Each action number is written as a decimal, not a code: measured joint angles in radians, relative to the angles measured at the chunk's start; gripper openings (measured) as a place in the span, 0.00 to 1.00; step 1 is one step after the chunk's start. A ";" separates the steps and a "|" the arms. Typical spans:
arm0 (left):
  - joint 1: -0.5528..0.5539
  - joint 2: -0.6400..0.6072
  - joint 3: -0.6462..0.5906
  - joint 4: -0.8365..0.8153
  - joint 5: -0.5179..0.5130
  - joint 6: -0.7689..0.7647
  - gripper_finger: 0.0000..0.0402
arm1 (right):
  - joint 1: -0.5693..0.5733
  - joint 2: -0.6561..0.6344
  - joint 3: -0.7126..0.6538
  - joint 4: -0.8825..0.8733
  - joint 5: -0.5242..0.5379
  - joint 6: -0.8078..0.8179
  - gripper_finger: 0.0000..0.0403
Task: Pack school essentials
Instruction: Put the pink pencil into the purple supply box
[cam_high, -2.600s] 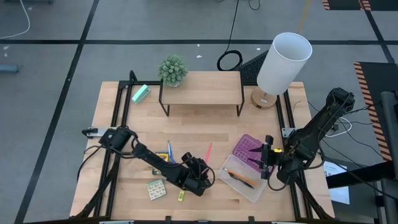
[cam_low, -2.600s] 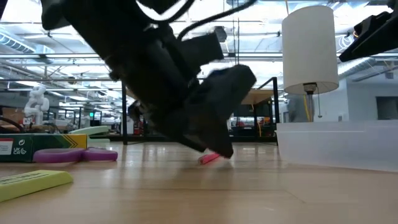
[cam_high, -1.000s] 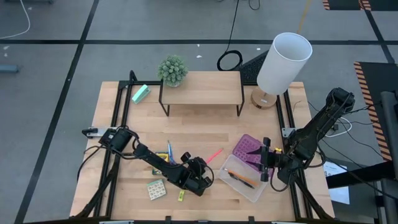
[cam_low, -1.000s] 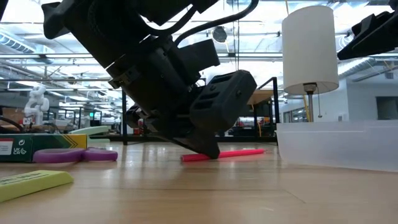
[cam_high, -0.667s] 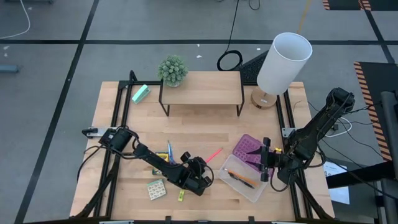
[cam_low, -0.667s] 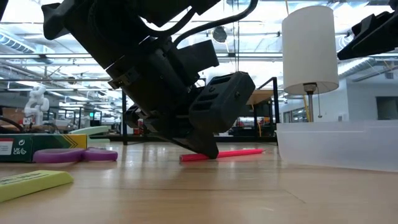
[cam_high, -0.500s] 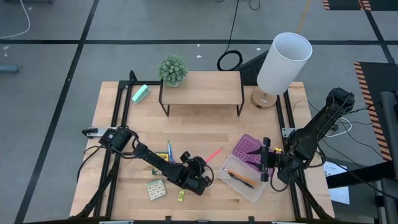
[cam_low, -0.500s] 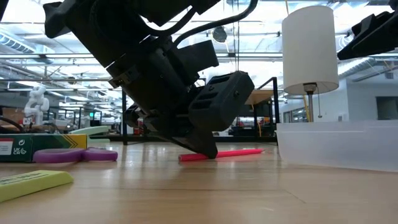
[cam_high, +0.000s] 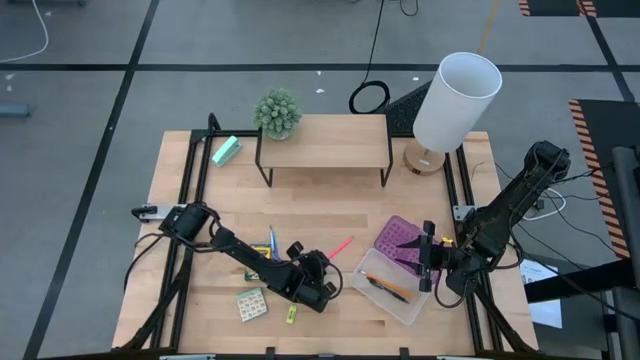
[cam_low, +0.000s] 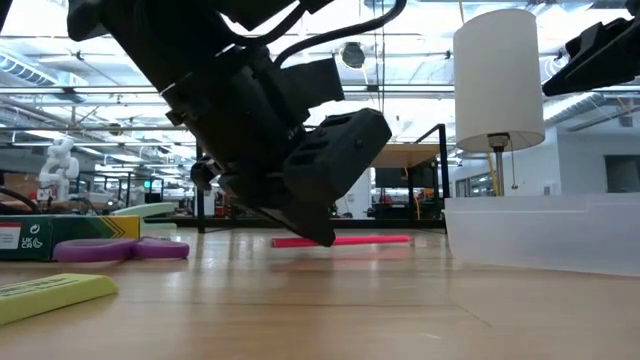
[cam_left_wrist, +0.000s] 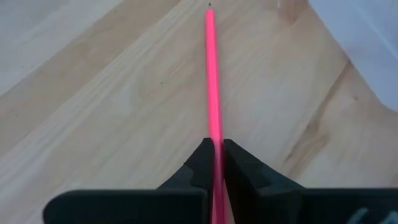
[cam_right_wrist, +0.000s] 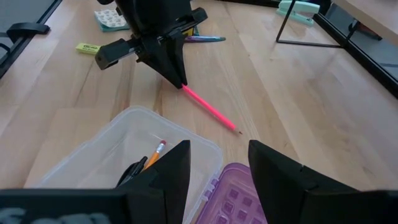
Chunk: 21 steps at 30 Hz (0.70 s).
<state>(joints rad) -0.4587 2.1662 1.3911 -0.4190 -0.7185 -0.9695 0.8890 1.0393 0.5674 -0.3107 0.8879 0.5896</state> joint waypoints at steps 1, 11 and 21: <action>0.000 0.000 0.000 0.000 0.000 0.000 0.06 | 0.000 0.000 0.000 0.000 0.000 0.000 0.39; -0.001 -0.049 0.002 -0.009 -0.004 0.046 0.06 | 0.000 0.000 0.000 0.000 0.002 -0.002 0.39; 0.011 -0.153 0.003 -0.023 -0.015 0.238 0.06 | 0.000 0.000 0.000 -0.001 0.002 -0.003 0.39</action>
<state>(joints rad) -0.4479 2.0129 1.3937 -0.4420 -0.7336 -0.7315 0.8890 1.0393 0.5674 -0.3119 0.8899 0.5861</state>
